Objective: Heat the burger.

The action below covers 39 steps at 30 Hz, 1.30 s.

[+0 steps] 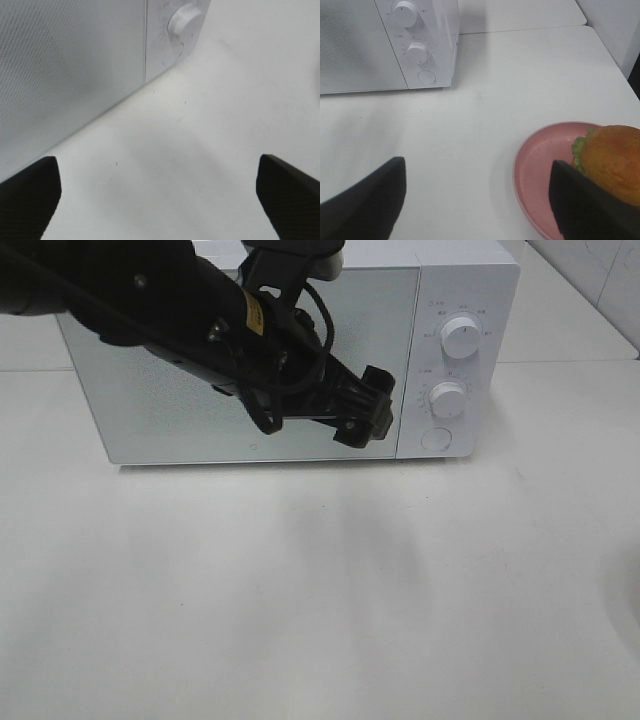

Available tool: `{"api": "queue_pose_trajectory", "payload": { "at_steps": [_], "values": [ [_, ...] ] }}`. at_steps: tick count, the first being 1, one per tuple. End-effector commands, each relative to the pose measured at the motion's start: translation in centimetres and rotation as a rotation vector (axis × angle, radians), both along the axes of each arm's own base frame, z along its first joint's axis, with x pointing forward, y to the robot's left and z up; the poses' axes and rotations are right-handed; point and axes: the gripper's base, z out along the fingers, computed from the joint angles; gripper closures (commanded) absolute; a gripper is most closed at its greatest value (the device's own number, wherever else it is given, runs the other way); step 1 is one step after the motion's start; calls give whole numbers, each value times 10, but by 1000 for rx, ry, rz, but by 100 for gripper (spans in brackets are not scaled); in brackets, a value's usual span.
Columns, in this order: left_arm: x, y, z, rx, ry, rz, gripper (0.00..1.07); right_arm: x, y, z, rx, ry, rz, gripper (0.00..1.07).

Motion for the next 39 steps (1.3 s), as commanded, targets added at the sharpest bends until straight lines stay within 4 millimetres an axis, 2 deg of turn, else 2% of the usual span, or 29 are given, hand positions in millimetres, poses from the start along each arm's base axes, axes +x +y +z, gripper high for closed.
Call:
{"api": "queue_pose_trajectory", "payload": {
  "at_steps": [1,6,12,15,19,20,21,23,24,25,27,28,30,31,32,33,34,35,36,37,38,39],
  "values": [
    [-10,6,7,23,88,22,6,-3,0,0,-2,-32,-1,31],
    [-28,23,15,148,228,21,6,-3,0,0,-2,-32,-1,31],
    [-39,34,9,275,352,19,6,-3,0,0,-2,-32,-1,31],
    [-39,39,8,302,387,33,6,-3,0,0,-2,-32,-1,31],
    [-30,56,6,332,439,85,6,-3,0,0,-2,-32,-1,31],
    [-25,66,4,346,464,111,6,-3,0,0,-2,-32,-1,31],
    [-25,66,4,346,464,111,6,-3,0,0,-2,-32,-1,31],
    [-18,85,-1,362,504,144,6,-3,0,0,-2,-32,-1,31],
    [-18,85,-1,362,504,144,6,-3,0,0,-2,-32,-1,31],
    [-18,100,-5,359,533,175,6,-3,0,0,-2,-32,-1,31],
    [-18,107,-5,347,540,190,6,-3,0,0,-2,-32,-1,31],
    [-21,124,-3,314,552,226,6,-3,0,0,-2,-32,-1,31],
    [-23,131,-2,296,554,240,6,-3,0,0,-2,-32,-1,31],
    [-29,148,1,256,558,282,6,-3,0,0,-2,-32,-1,31],
    [-29,148,1,256,558,282,6,-3,0,0,-2,-32,-1,31],
    [-36,168,4,225,557,328,6,-3,0,0,-2,-32,-1,31],
    [-41,177,4,218,558,352,6,-3,0,0,-2,-32,-1,31],
    [-41,177,4,218,558,352,6,-3,0,0,-2,-32,-1,31],
    [-50,196,8,196,542,408,6,-3,0,0,-2,-32,-1,31],
    [-50,196,8,196,542,408,6,-3,0,0,-2,-32,-1,31],
    [-61,216,10,175,531,474,6,-3,0,0,-2,-32,-1,31],
    [-65,225,11,165,533,507,6,-3,0,0,-2,-32,-1,31]
  ]
}}
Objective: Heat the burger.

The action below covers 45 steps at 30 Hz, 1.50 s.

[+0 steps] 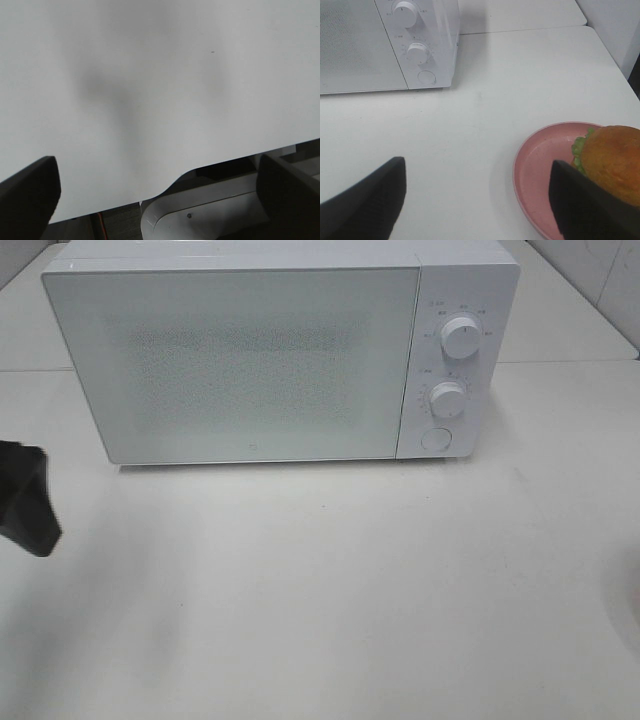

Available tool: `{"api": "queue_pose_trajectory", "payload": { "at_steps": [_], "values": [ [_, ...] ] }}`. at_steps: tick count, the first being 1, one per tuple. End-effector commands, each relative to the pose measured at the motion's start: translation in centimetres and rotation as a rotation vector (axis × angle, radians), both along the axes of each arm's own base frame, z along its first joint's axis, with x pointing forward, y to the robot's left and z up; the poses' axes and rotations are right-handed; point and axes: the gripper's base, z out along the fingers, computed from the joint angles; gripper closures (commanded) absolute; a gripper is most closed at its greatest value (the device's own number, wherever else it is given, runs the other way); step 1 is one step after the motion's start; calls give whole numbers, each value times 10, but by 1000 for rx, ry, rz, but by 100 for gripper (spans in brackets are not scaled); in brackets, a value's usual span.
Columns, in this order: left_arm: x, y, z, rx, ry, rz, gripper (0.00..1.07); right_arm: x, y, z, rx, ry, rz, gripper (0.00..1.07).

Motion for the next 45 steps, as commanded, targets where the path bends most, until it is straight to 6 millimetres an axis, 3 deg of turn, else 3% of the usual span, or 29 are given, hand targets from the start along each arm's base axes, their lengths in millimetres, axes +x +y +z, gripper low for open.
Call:
{"api": "queue_pose_trajectory", "payload": {
  "at_steps": [1,3,7,9,18,20,23,26,37,45],
  "values": [
    [-13,21,2,-5,-21,72,6,-4,0,0,-2,-31,-1,31],
    [-32,41,4,-6,-47,155,6,-4,0,0,-2,-31,-1,31],
    [-51,57,9,-1,-107,219,6,-4,0,0,-2,-31,-1,31],
    [-70,68,12,20,-159,248,6,-4,0,0,-2,-31,-1,31],
    [-119,72,10,27,-318,272,6,-4,0,0,-2,-31,-1,31],
    [-143,73,10,31,-416,275,6,-4,0,0,-2,-31,-1,31],
    [-159,74,17,32,-527,275,6,-4,0,0,-2,-31,-1,31],
    [-163,74,18,35,-556,275,6,-4,0,0,-2,-31,-1,31],
    [-220,75,27,10,-923,285,6,-4,0,0,-2,-31,-1,31],
    [-226,75,26,9,-962,286,6,-3,0,0,-2,-30,-1,31]
  ]
}}
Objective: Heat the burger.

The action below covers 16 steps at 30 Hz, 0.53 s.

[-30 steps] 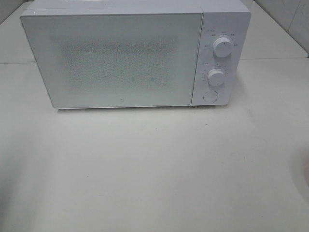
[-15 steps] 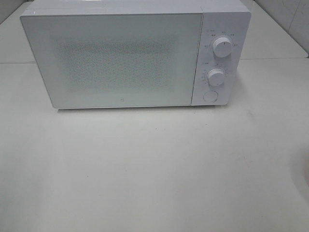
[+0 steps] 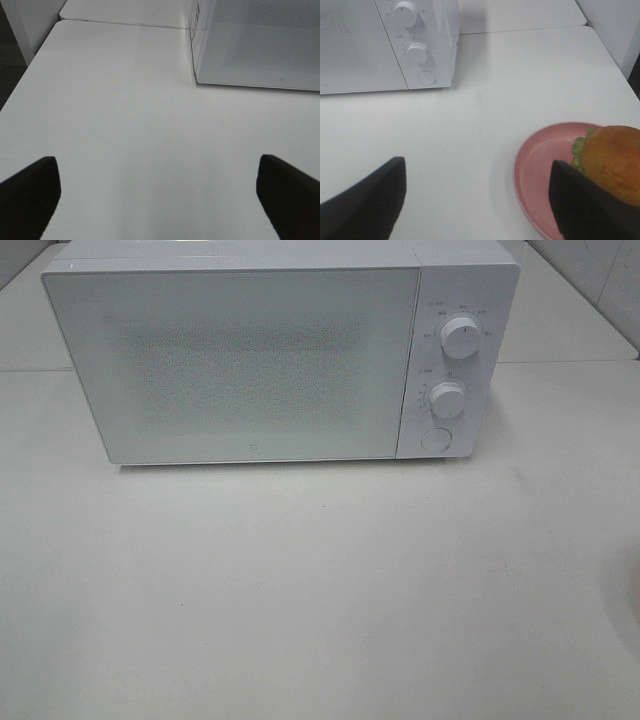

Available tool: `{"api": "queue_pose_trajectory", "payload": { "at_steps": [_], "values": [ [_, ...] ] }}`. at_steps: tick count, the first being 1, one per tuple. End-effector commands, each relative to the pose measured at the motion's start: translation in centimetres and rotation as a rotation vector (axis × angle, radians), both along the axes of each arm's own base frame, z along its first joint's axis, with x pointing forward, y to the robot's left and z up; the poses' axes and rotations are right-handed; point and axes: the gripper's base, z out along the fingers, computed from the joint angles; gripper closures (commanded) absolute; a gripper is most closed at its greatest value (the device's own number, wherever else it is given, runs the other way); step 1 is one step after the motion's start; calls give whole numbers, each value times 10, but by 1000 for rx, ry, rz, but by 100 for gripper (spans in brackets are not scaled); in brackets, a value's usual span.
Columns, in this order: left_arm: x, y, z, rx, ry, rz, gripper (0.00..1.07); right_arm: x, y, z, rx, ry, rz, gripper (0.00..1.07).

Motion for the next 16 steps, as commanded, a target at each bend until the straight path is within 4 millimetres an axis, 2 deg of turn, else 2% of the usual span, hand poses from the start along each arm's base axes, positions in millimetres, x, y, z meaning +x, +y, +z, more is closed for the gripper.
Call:
{"api": "queue_pose_trajectory", "payload": {
  "at_steps": [1,16],
  "values": [
    [-4,0,-1,-1,-23,5,6,-3,0,0,-2,-30,-1,31],
    [-4,0,-1,-1,-23,5,6,-3,0,0,-2,-30,-1,31]
  ]
}}
